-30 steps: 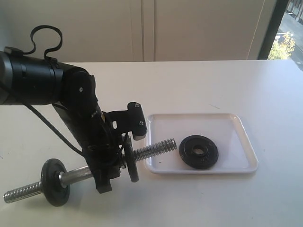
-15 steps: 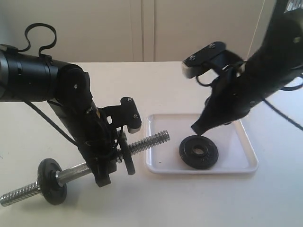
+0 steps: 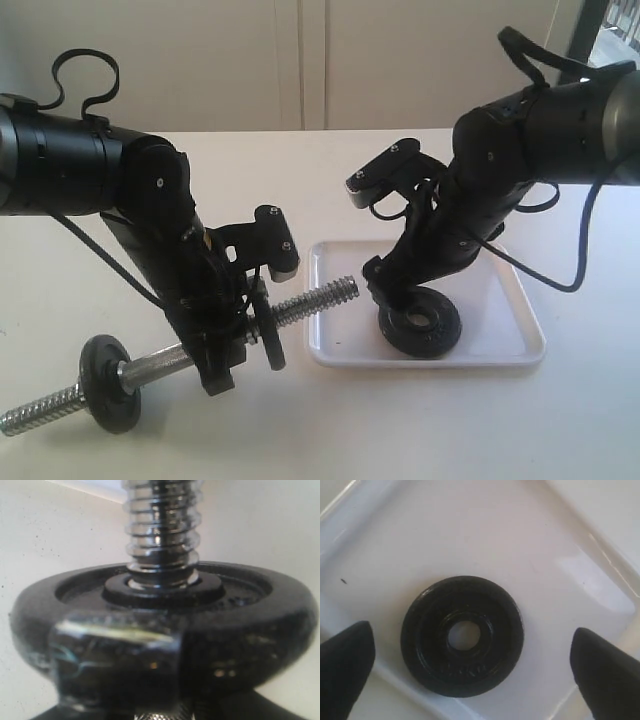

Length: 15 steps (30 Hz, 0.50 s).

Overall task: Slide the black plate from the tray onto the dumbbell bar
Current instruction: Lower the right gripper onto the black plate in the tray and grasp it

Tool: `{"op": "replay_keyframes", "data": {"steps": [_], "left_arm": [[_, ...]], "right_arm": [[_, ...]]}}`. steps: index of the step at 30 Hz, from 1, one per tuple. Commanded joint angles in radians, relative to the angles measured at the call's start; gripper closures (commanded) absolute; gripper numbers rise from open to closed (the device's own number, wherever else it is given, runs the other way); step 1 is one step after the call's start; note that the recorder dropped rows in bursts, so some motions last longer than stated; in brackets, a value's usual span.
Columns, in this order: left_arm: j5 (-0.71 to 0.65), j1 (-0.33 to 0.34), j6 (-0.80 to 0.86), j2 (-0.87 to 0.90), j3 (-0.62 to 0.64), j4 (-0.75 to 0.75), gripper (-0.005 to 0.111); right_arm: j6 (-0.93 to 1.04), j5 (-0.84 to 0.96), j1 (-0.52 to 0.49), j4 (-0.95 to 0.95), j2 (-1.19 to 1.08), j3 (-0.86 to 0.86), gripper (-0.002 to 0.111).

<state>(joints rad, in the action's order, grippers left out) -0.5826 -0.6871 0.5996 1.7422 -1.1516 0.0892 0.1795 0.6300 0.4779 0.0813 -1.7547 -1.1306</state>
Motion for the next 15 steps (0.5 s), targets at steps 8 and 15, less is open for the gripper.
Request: {"op": "replay_keyframes", "data": {"steps": [8,15], "left_arm": [[0.004,0.004,-0.002,-0.041,-0.014,0.028,0.107],[0.004,0.004,-0.002,-0.041,-0.014,0.028,0.107]], "right_arm": [[-0.099,0.006,0.001,0.043,-0.030,0.004,0.003],[-0.101,0.013,0.001,0.047,-0.087,0.004,0.003]]}}
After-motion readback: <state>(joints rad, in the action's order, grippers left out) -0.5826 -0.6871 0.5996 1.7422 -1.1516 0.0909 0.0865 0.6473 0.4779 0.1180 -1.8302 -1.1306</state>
